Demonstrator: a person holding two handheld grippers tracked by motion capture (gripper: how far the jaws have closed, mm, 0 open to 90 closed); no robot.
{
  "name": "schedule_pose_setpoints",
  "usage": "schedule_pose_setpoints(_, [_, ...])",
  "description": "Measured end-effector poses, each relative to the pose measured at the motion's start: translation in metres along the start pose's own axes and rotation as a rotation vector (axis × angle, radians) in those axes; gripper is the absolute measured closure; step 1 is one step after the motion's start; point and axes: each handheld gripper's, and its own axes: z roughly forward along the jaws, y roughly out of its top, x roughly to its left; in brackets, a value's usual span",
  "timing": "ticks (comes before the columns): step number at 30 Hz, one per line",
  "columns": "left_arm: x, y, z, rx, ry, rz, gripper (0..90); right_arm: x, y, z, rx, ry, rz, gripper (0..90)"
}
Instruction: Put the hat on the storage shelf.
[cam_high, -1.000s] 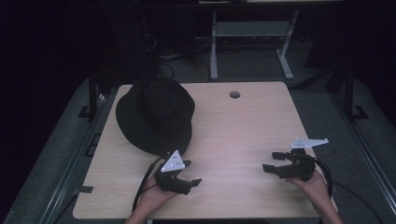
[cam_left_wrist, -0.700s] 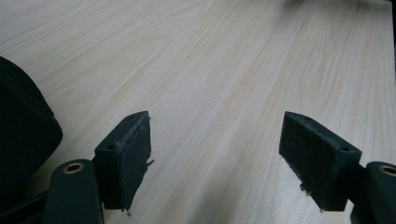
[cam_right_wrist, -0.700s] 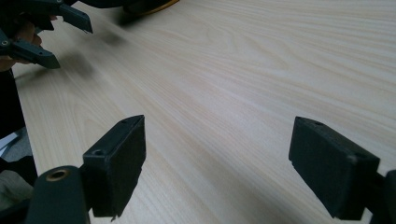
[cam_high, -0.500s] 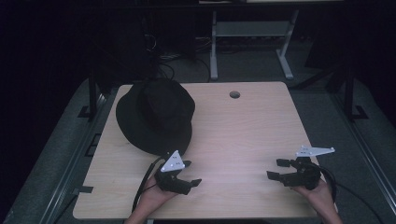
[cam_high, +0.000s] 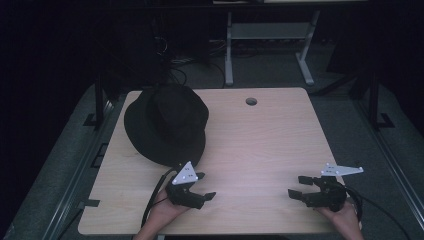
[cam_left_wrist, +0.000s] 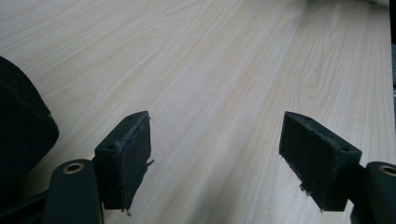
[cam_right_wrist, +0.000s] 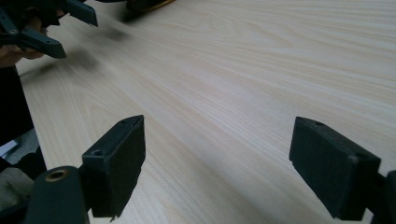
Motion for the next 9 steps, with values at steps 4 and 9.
schedule_pose_setpoints(4, [-0.0010, 0.0005, 0.0005, 0.001, -0.005, -0.002, 24.6, 0.0041, -0.0038, -0.0007, -0.025, 0.006, -0.008, 17.3])
schedule_pose_setpoints(9, [-0.0015, 0.0004, 0.0010, 0.002, -0.008, 0.000, 24.6, 0.0065, -0.0100, -0.0008, -0.045, 0.001, 0.001, 17.3])
